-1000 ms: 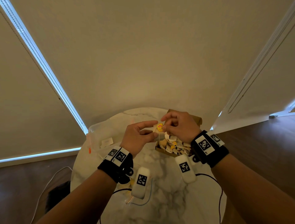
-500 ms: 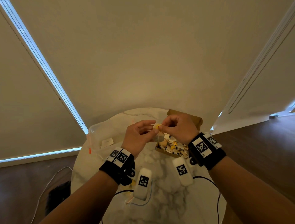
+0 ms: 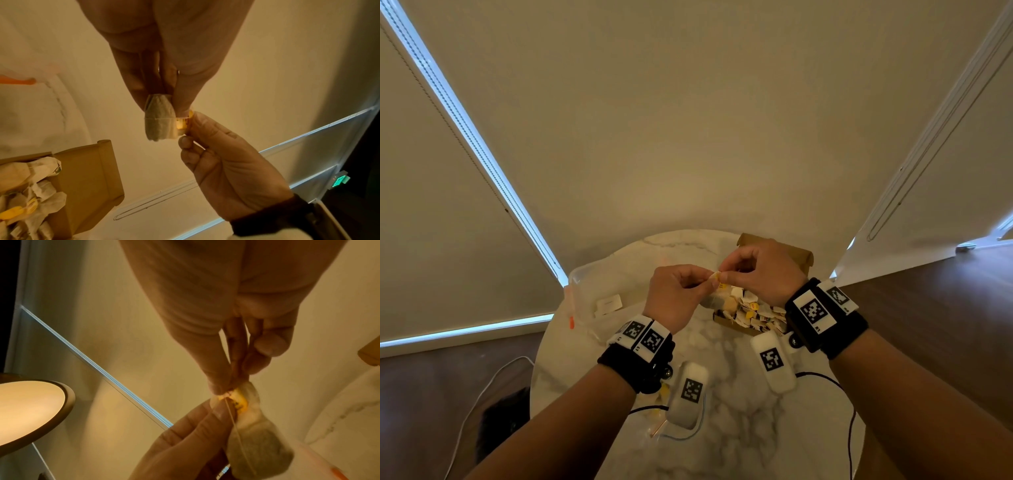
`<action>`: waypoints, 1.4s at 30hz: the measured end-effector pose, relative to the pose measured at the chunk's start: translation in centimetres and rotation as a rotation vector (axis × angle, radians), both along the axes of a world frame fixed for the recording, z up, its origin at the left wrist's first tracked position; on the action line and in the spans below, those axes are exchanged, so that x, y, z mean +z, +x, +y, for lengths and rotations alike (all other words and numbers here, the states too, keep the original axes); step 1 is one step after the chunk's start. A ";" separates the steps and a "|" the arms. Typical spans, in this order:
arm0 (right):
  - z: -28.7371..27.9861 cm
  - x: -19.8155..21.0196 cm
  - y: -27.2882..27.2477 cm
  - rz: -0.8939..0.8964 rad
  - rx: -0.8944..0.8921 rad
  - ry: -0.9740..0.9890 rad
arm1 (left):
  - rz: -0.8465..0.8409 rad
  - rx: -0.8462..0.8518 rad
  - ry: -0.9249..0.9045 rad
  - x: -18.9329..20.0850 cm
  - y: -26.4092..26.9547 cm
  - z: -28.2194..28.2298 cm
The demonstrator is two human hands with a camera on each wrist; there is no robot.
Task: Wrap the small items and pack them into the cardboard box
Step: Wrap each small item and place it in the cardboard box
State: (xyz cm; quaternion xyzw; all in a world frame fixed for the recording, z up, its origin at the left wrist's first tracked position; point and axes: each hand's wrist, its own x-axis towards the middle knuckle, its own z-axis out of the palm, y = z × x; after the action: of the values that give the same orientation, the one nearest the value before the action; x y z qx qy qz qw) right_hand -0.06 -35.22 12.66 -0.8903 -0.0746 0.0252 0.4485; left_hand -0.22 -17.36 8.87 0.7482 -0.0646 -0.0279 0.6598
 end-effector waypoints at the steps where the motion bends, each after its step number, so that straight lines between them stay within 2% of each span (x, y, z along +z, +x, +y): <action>1: -0.1 0.0 0.0 0.007 0.013 -0.015 | -0.002 0.006 0.001 0.0 0.0 0.0; 7: -0.7 -0.3 0.5 0.011 -0.018 -0.035 | 0.071 -0.046 -0.049 -0.9 0.3 -0.6; 14: -2.0 -2.7 0.9 0.117 -0.073 -0.117 | 0.029 -0.130 0.149 -3.5 2.2 -1.7; 18: -4.3 -5.9 1.7 0.120 -0.241 -0.192 | 0.056 -0.100 0.193 -5.6 2.2 -0.9; 23: -7.8 -11.3 2.5 0.211 -0.425 -0.440 | 0.134 -0.084 0.249 -9.0 1.6 1.7; 26: -9.1 -14.4 3.3 0.279 -0.487 -0.488 | 0.161 -0.062 0.272 -10.1 1.4 2.9; 29: -9.4 -16.9 4.0 0.248 -0.532 -0.499 | 0.185 -0.021 0.308 -10.8 1.3 4.1; 33: -7.9 -19.0 3.3 0.351 -0.341 -0.481 | 0.231 0.009 0.367 -11.1 0.3 5.6; 36: -6.6 -20.2 1.6 0.379 -0.210 -0.448 | 0.260 -0.042 0.458 -11.6 -1.1 6.6; 40: -3.9 -20.2 -1.5 0.354 -0.036 -0.420 | 0.288 -0.343 0.780 -13.2 -4.1 7.7; 42: -2.0 -20.2 -3.5 0.309 0.047 -0.389 | 0.219 -0.476 0.914 -13.8 -5.7 8.0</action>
State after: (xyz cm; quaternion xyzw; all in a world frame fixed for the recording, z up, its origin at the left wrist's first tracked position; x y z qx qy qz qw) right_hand -3.53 -37.20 -7.51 -0.9435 -0.0194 0.1853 0.2740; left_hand -5.90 -9.35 -4.98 0.9169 -0.1446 -0.2801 0.2447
